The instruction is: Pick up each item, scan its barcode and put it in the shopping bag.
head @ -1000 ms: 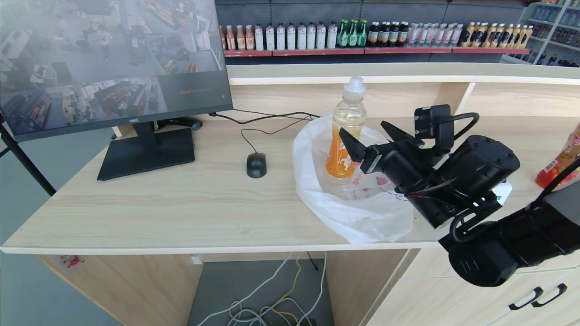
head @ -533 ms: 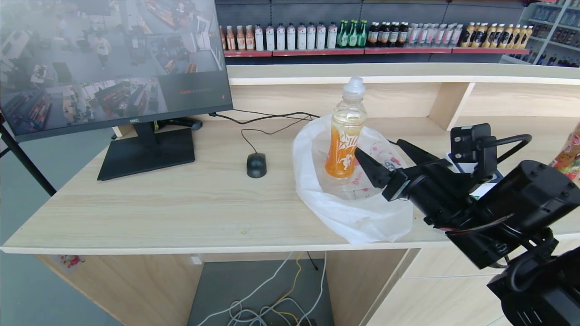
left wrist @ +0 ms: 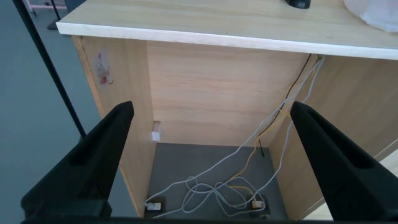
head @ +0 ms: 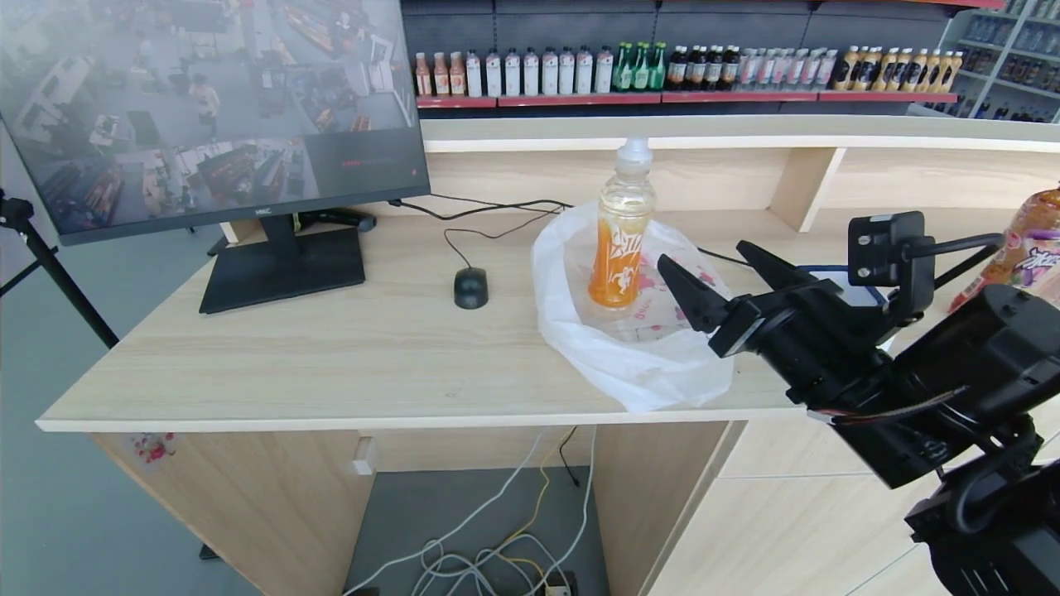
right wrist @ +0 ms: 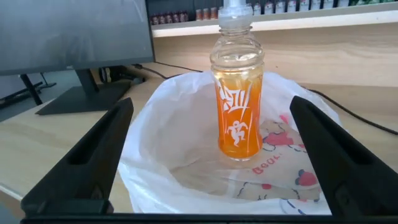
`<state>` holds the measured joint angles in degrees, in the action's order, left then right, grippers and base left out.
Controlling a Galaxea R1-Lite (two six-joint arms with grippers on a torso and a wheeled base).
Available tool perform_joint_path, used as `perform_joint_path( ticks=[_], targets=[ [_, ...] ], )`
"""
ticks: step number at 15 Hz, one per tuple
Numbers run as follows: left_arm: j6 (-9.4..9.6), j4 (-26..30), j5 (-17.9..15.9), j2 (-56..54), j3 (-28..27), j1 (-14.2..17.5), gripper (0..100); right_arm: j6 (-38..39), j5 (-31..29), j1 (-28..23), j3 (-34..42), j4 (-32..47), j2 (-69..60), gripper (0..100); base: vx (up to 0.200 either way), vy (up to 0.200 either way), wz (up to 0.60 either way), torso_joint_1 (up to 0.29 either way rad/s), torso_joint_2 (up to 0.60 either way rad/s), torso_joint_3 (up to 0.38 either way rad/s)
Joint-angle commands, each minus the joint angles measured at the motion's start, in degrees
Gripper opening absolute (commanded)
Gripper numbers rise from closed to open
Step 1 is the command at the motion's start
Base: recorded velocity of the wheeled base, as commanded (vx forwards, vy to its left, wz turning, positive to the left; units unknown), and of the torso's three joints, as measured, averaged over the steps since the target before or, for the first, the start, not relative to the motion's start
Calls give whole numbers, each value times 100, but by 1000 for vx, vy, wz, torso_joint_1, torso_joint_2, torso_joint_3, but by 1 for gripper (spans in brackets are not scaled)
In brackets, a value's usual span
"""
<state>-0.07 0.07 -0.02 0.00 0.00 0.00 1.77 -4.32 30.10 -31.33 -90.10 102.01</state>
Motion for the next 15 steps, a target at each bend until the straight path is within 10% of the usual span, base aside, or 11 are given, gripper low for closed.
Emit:
perform_joint_path(
  ticks=[1,15],
  targets=[
    [-1,1,2,0,0,0,100,-1,1,-4,4,10,29,100,0,0,0,0,0,0],
    [-10,10,2,0,0,0,100,25,1,-39,180,10,47,100,0,-171,0,4,2,2]
  ],
)
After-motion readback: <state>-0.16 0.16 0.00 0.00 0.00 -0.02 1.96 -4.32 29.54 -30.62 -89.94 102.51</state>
